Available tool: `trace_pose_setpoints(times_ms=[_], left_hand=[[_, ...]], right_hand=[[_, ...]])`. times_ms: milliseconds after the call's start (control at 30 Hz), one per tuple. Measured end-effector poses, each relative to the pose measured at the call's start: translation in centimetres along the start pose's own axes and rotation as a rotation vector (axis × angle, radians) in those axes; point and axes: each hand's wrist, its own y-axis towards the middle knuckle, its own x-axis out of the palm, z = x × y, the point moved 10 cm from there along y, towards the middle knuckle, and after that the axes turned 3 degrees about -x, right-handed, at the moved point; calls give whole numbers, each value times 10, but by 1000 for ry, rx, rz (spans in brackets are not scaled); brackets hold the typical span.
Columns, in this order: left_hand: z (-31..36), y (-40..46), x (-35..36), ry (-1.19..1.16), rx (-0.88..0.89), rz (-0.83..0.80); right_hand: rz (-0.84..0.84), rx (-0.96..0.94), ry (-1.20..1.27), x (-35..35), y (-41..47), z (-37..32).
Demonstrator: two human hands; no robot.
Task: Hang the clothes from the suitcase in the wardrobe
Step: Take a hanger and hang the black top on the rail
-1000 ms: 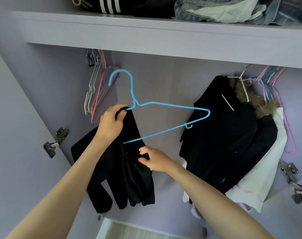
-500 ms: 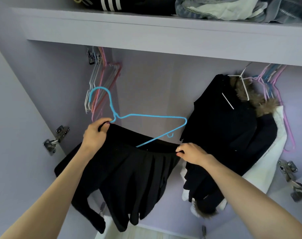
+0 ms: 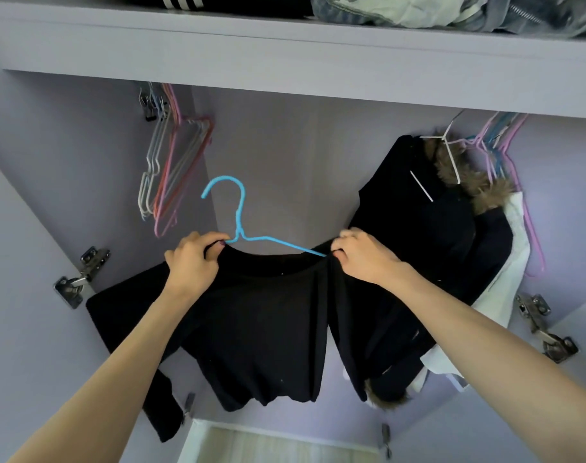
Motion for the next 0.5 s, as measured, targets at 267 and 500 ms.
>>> trace_pose_setpoints(times_ms=[267,500], left_hand=[[27,1,6,-8,66,13],[9,9,-14,-254,-26,28]], right_hand=[[112,-293,112,-25,13,-84],[190,-38,291,-29,13,-38]])
